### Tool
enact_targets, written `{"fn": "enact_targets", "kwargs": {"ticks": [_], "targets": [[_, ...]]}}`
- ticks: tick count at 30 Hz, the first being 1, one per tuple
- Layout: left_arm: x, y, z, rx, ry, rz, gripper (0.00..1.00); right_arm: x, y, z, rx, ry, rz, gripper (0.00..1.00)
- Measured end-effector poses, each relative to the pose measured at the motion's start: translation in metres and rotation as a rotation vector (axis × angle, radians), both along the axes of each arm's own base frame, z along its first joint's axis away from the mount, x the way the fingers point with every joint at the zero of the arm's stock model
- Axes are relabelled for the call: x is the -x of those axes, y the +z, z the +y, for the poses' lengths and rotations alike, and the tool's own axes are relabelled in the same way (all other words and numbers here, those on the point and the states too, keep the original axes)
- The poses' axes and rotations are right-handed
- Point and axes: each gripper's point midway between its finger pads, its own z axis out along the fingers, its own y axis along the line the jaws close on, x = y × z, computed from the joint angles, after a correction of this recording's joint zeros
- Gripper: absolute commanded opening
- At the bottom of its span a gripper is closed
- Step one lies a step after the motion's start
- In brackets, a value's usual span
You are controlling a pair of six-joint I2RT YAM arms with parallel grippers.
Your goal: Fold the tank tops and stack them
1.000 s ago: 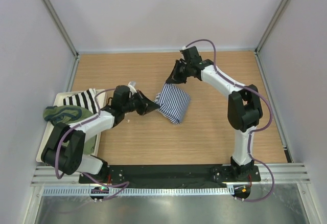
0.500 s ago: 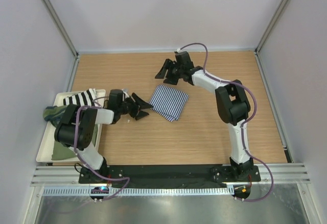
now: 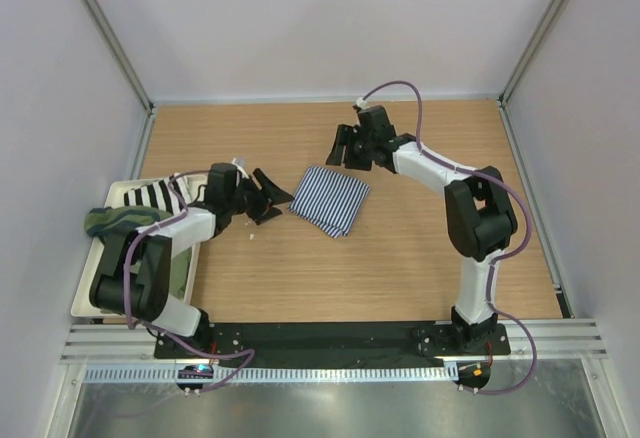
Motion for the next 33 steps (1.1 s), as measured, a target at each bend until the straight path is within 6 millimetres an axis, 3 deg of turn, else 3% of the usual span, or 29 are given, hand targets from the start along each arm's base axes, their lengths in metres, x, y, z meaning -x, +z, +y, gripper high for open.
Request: {"fn": "enact_targets", "kwargs": {"ticks": [6, 13, 16, 17, 19, 20, 23, 25, 27, 31, 32, 33], "targets": [[0.013, -0.004, 0.006, -0.089, 0.0, 0.018, 0.62, 0.018, -0.033, -0.017, 0.11, 0.075, 0.064, 0.68], [0.025, 0.037, 0.019, -0.137, 0.034, -0.086, 0.62, 0.006, -0.065, -0.016, 0.213, 0.208, 0.06, 0.66], [0.027, 0.046, 0.022, -0.144, 0.041, -0.117, 0.62, 0.008, -0.073, -0.013, 0.226, 0.274, 0.065, 0.49], [0.028, 0.046, 0.023, -0.149, 0.043, -0.119, 0.62, 0.009, -0.074, -0.012, 0.224, 0.287, 0.065, 0.35], [0.031, 0.045, 0.025, -0.16, 0.046, -0.116, 0.62, 0.011, -0.075, -0.011, 0.219, 0.31, 0.067, 0.2], [0.033, 0.044, 0.026, -0.165, 0.047, -0.111, 0.62, 0.011, -0.075, -0.012, 0.211, 0.308, 0.071, 0.07], [0.035, 0.042, 0.03, -0.182, 0.057, -0.1, 0.61, 0.012, -0.072, -0.015, 0.148, 0.293, 0.079, 0.01], [0.038, 0.042, 0.033, -0.195, 0.068, -0.092, 0.62, 0.014, -0.072, -0.033, 0.089, 0.242, 0.111, 0.01], [0.039, 0.042, 0.038, -0.202, 0.085, -0.085, 0.62, 0.012, -0.07, -0.066, 0.042, 0.15, 0.144, 0.01], [0.035, 0.045, 0.054, -0.214, 0.144, -0.081, 0.62, 0.003, -0.057, -0.174, -0.013, -0.172, 0.174, 0.07], [0.034, 0.046, 0.059, -0.218, 0.165, -0.081, 0.63, 0.004, -0.054, -0.205, -0.016, -0.268, 0.177, 0.13], [0.033, 0.046, 0.061, -0.221, 0.178, -0.08, 0.63, 0.006, -0.049, -0.238, -0.012, -0.373, 0.174, 0.29]]}}
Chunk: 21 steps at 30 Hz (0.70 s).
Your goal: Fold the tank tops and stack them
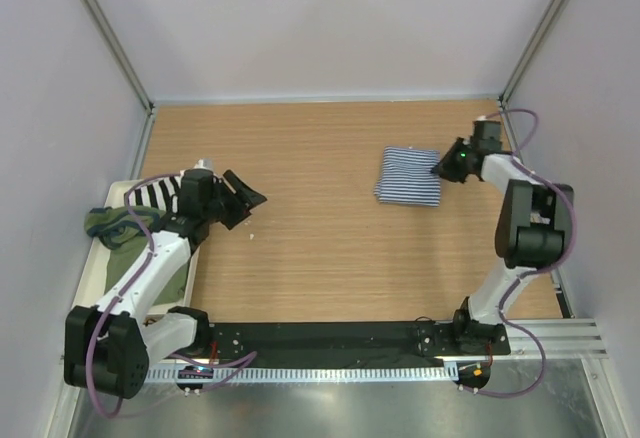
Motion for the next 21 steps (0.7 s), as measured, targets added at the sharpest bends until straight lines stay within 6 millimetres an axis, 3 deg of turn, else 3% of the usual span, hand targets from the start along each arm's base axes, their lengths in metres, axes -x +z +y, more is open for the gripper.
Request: {"fn": "enact_targets", "kwargs": {"ticks": [1, 4, 7, 8, 9, 12, 18, 21], "targets": [[-0.001, 0.001, 0.003, -0.003, 0.016, -0.002, 0.64, 0.004, 0.002, -0.023, 0.015, -0.078, 0.0, 0.53], [-0.004, 0.003, 0.01, -0.017, 0.061, 0.003, 0.65, 0.033, 0.009, -0.093, 0.041, -0.345, 0.015, 0.85], [-0.006, 0.004, 0.026, -0.079, 0.134, 0.018, 0.71, 0.066, 0.009, -0.123, 0.084, -0.507, 0.046, 0.95], [-0.007, 0.005, 0.035, -0.119, 0.175, 0.024, 0.76, 0.074, 0.01, -0.126, 0.098, -0.54, 0.053, 0.96], [-0.008, 0.007, 0.047, -0.165, 0.224, 0.027, 0.87, 0.081, 0.012, -0.127, 0.111, -0.568, 0.058, 0.96], [-0.005, 0.013, 0.084, -0.301, 0.375, 0.039, 1.0, 0.095, 0.027, -0.133, 0.159, -0.638, 0.045, 0.96], [0.015, 0.031, 0.16, -0.571, 0.661, 0.109, 0.98, 0.112, 0.078, -0.146, 0.216, -0.76, -0.07, 0.94], [0.025, 0.02, 0.194, -0.63, 0.767, 0.206, 0.96, 0.119, 0.092, -0.139, 0.218, -0.759, -0.117, 0.92]]}}
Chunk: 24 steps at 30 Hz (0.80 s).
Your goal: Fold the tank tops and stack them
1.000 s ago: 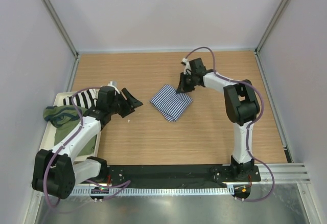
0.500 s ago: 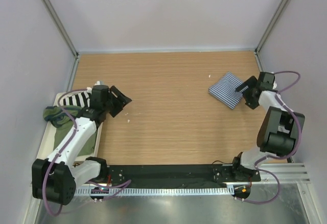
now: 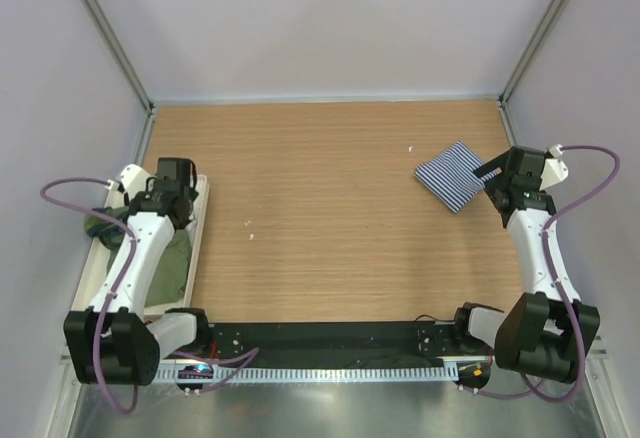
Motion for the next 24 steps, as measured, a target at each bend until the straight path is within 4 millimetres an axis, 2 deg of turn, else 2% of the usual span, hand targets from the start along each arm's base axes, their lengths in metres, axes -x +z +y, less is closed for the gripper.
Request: {"fn": "enact_targets", "kwargs": {"ticks": [4, 8, 11, 13, 16, 17, 19, 20, 22, 24], "targets": [[0.021, -0.034, 0.034, 0.026, 0.168, 0.102, 0.93, 0.006, 0.004, 0.018, -0.004, 0.049, -0.024, 0.92], [0.047, -0.067, 0.055, 0.085, 0.32, 0.201, 0.84, 0.011, -0.004, 0.027, -0.02, 0.082, -0.011, 0.92], [0.06, -0.09, 0.059, 0.156, 0.393, 0.256, 0.79, 0.013, -0.007, 0.032, -0.037, 0.102, -0.013, 0.92], [0.069, -0.106, 0.055, 0.218, 0.424, 0.292, 0.79, 0.013, -0.007, 0.037, -0.049, 0.119, -0.024, 0.92], [0.07, -0.12, 0.051, 0.278, 0.445, 0.297, 0.78, 0.014, -0.005, 0.044, -0.067, 0.148, -0.044, 0.92], [0.069, -0.121, 0.051, 0.283, 0.446, 0.295, 0.61, 0.014, -0.004, 0.046, -0.071, 0.156, -0.048, 0.92], [0.065, -0.122, 0.05, 0.309, 0.449, 0.274, 0.38, 0.014, -0.003, 0.048, -0.076, 0.168, -0.057, 0.92], [0.061, -0.123, 0.05, 0.324, 0.448, 0.262, 0.32, 0.015, -0.001, 0.049, -0.078, 0.174, -0.064, 0.92], [0.058, -0.123, 0.05, 0.352, 0.44, 0.248, 0.27, 0.015, 0.001, 0.052, -0.083, 0.186, -0.079, 0.92], [0.058, -0.122, 0.049, 0.38, 0.434, 0.228, 0.0, 0.015, 0.002, 0.054, -0.087, 0.195, -0.091, 0.91]]}}
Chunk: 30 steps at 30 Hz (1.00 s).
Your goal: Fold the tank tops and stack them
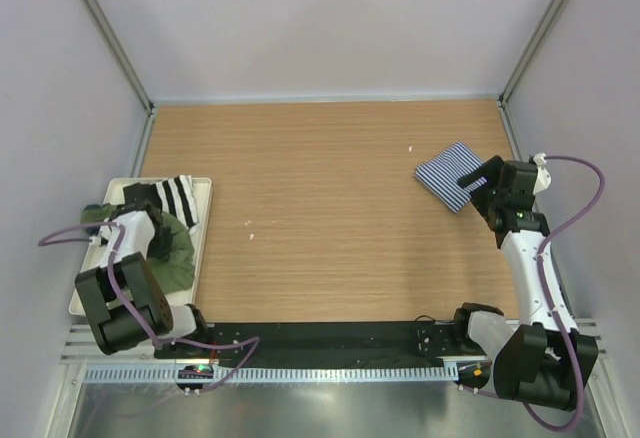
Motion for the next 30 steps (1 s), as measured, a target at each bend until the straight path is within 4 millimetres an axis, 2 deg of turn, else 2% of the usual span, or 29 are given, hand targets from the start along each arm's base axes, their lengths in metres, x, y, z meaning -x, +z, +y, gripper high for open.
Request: {"fn": "enact_targets", "kwargs": {"ticks": [3, 5, 6, 12, 13, 14, 15, 18, 21, 23, 25, 28, 30], "targets": [[-0.004, 0.009, -0.008, 0.018, -0.025, -0.076, 0.0, 0.0, 0.001, 0.005, -0.014, 0.022, -0.012, 0.92], [-0.005, 0.026, -0.016, 0.027, -0.044, -0.149, 0.0, -0.002, 0.002, 0.008, -0.023, 0.036, -0.021, 0.91], [-0.007, 0.042, -0.02, 0.01, -0.059, -0.207, 0.0, -0.003, 0.003, 0.009, -0.026, 0.043, -0.027, 0.91], [-0.02, 0.181, -0.048, -0.158, -0.237, -0.65, 0.0, -0.007, 0.006, 0.016, -0.046, 0.082, -0.051, 0.9], [-0.021, 0.207, -0.052, -0.18, -0.264, -0.711, 0.0, -0.008, 0.007, 0.018, -0.052, 0.09, -0.055, 0.9], [-0.022, 0.246, -0.055, -0.212, -0.296, -0.793, 0.0, -0.01, 0.007, 0.021, -0.062, 0.106, -0.061, 0.9], [-0.025, 0.267, -0.059, -0.217, -0.328, -0.838, 0.0, -0.01, 0.007, 0.022, -0.067, 0.112, -0.061, 0.9], [-0.042, 0.306, -0.083, -0.166, -0.461, -0.933, 0.0, -0.012, 0.007, 0.025, -0.077, 0.127, -0.065, 0.9], [-0.066, 0.333, -0.141, -0.052, -0.71, -0.991, 0.0, -0.013, 0.01, 0.029, -0.09, 0.149, -0.078, 0.89], [-0.075, 0.348, -0.189, 0.016, -0.891, -1.014, 0.0, -0.014, 0.012, 0.033, -0.1, 0.169, -0.089, 0.88], [-0.079, 0.357, -0.249, 0.093, -1.089, -1.009, 0.0, -0.014, 0.014, 0.037, -0.111, 0.188, -0.094, 0.88], [-0.068, 0.372, -0.333, 0.194, -1.351, -1.014, 0.01, -0.014, 0.018, 0.041, -0.115, 0.213, -0.1, 0.88], [-0.051, 0.381, -0.384, 0.279, -1.525, -1.026, 0.04, -0.015, 0.021, 0.042, -0.111, 0.227, -0.108, 0.88]]}}
